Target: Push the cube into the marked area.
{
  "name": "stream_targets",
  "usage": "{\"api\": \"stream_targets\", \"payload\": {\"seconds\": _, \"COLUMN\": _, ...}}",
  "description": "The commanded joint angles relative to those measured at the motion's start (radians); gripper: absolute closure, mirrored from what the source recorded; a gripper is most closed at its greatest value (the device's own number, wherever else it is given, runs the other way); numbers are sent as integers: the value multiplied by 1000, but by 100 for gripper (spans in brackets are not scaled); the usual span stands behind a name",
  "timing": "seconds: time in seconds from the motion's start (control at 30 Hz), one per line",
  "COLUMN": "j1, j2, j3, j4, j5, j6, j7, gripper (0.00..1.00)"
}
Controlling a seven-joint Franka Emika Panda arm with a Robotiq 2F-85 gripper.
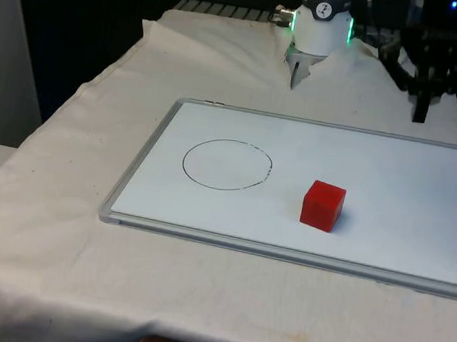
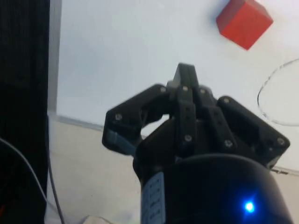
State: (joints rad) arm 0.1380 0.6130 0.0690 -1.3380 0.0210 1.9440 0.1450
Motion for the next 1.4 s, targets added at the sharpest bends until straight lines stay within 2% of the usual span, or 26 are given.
{"api": "stream_targets", "payload": {"seconds": 0.0, "j1": -2, "j2": 13, "j3": 2, "j4": 6, "j5": 7, "j6": 11, "j7": 2, "gripper": 100}}
{"api": "stream_targets", "payload": {"seconds": 0.2, "j1": -6, "j2": 64, "j3": 2, "j4": 19, "j5": 19, "j6": 62, "j7": 2, "gripper": 100}}
{"api": "stream_targets", "payload": {"seconds": 0.23, "j1": -3, "j2": 50, "j3": 0, "j4": 9, "j5": 12, "j6": 60, "j7": 0, "gripper": 100}}
{"api": "stream_targets", "payload": {"seconds": 0.47, "j1": -8, "j2": 123, "j3": 3, "j4": 42, "j5": 28, "j6": 106, "j7": 7, "gripper": 100}}
{"api": "stream_targets", "payload": {"seconds": 0.9, "j1": -9, "j2": 174, "j3": -6, "j4": 41, "j5": 24, "j6": 120, "j7": 9, "gripper": 100}}
{"api": "stream_targets", "payload": {"seconds": 1.17, "j1": -9, "j2": 222, "j3": -9, "j4": 41, "j5": 24, "j6": 164, "j7": 10, "gripper": 100}}
{"api": "stream_targets", "payload": {"seconds": 1.37, "j1": -18, "j2": 260, "j3": -13, "j4": 46, "j5": 28, "j6": 197, "j7": 9, "gripper": 100}}
